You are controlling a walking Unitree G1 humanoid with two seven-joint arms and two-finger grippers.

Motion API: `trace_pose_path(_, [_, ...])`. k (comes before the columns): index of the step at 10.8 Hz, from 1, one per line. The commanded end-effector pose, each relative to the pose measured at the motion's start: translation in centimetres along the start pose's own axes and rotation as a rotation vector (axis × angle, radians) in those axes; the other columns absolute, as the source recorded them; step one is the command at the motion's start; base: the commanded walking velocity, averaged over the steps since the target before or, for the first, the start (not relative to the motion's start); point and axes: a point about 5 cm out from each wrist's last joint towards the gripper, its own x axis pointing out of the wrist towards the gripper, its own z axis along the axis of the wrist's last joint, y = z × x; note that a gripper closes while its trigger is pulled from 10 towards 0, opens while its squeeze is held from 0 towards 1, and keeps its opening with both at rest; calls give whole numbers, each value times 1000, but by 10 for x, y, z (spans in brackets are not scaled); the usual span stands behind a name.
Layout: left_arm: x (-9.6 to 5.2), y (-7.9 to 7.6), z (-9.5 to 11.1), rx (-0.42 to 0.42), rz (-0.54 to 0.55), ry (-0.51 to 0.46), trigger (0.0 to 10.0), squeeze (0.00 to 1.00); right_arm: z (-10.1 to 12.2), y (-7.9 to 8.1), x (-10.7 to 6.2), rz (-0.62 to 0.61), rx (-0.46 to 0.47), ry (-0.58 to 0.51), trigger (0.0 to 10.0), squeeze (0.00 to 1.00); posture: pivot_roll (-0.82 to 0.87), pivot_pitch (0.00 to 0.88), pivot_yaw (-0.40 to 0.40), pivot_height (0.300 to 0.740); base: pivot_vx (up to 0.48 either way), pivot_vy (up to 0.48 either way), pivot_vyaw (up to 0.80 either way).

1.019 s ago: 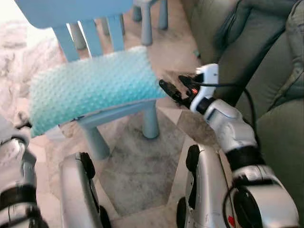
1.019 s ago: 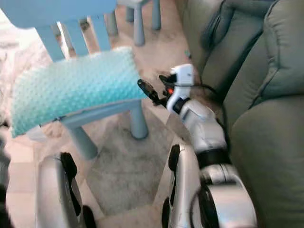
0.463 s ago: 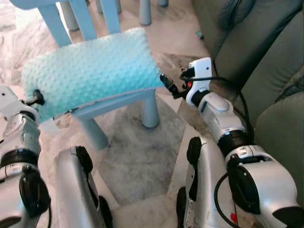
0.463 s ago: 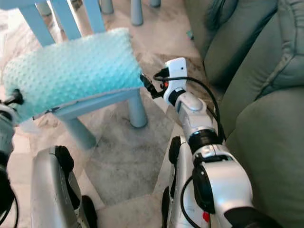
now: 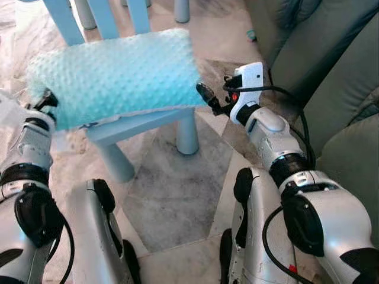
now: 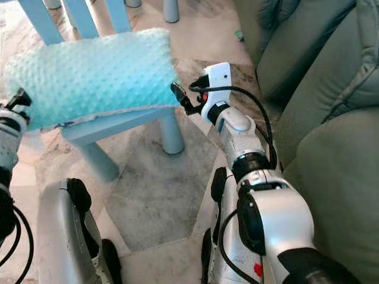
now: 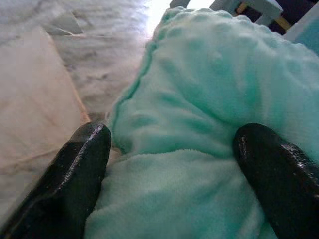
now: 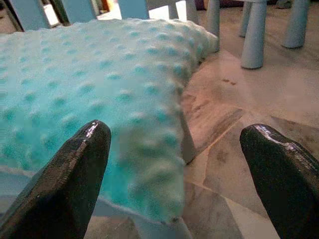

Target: Move the pillow to the sofa

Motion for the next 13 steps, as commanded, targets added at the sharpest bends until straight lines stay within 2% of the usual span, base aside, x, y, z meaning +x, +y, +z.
trace_pose_path(1, [1, 1, 9, -1, 10, -22, 10000, 0, 7, 5, 5, 23, -9, -19, 10000, 0, -25, 342, -36, 344, 0, 0, 0])
trace_pose_path(3, [-3, 9, 30, 129, 96, -189, 10000, 0, 13, 3, 6, 16, 5, -47, 10000, 0, -18, 338, -31, 344, 0, 0, 0])
trace_pose_path(4, [-6, 13, 34, 146, 123, -234, 10000, 0, 12, 3, 5, 16, 7, -51, 10000, 0, -20, 338, -30, 344, 0, 0, 0])
trace_pose_path(6, [-9, 24, 34, 146, 144, -246, 10000, 0, 10, 1, 3, 16, 7, -50, 10000, 0, -18, 330, -33, 344, 0, 0, 0])
trace_pose_path(7, [-7, 29, 28, 127, 170, -173, 10000, 0, 9, 0, 3, 23, 9, -43, 10000, 0, -19, 326, -33, 344, 0, 0, 0])
trace_pose_path(8, [-4, 27, 14, 70, 151, -27, 10000, 0, 8, 2, 3, 57, 26, -36, 10000, 0, -21, 324, -31, 344, 0, 0, 0])
trace_pose_path(9, [-1, 15, 9, -38, 54, 79, 10000, 0, 6, 8, 3, 140, 59, -21, 10000, 0, -26, 325, -32, 344, 0, 0, 0])
trace_pose_path(11, [1, 6, 17, -135, -6, 127, 10000, 0, 0, 14, 1, 246, 57, -1, 10000, 0, -31, 329, -30, 344, 0, 0, 0])
trace_pose_path(13, [-1, 3, 9, -142, -82, 223, 10000, 0, -9, 18, -3, 294, 60, 26, 10000, 0, -28, 336, -26, 344, 0, 0, 0])
